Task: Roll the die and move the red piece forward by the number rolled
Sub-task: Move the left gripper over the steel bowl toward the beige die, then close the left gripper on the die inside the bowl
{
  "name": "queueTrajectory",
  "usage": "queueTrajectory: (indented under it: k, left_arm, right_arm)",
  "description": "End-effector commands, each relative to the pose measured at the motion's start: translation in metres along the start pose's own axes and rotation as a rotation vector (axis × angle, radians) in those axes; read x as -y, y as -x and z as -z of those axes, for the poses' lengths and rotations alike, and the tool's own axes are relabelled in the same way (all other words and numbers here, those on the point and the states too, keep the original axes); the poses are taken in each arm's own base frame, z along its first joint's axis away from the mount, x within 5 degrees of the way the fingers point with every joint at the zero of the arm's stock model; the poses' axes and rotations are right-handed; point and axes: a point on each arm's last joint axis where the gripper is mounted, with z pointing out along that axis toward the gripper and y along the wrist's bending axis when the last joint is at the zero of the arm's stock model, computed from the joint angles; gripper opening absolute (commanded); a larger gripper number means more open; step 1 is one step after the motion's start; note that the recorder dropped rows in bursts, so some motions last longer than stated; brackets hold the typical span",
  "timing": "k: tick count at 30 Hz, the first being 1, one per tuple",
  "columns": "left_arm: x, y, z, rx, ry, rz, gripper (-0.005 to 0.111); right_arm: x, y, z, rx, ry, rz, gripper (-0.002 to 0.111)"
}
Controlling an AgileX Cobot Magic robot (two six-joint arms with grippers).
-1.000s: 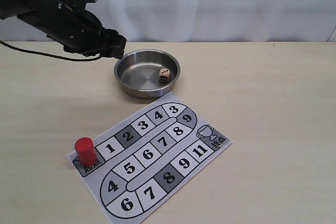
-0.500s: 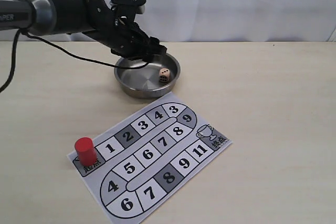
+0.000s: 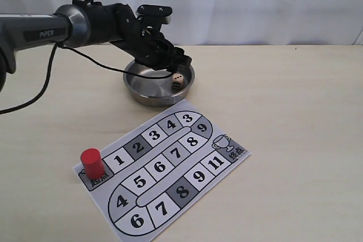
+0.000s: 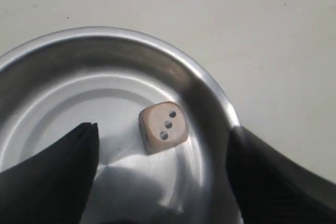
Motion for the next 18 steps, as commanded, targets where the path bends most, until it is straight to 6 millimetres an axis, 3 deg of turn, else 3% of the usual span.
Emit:
queueTrajectory:
  k: [1,12,18]
  left_arm:
    - [0.004,-0.002,-0.017,-0.006,0.013,-0.05,0.064]
    - [0.0,-0.013,-0.04,0.036,0.041,-0.047,0.064]
    - [-0.001,-0.012,-0.042,0.067,0.046,-0.034,0.064]
  right_arm:
    - [0.0,0.0,0.0,0.008,-0.003,0.002,0.004]
    - [0.0,0.0,0.0,0.008,-0.003,0.002,0.004]
    - [0.0,0.0,0.0,0.008,-0.003,0.002,0.004]
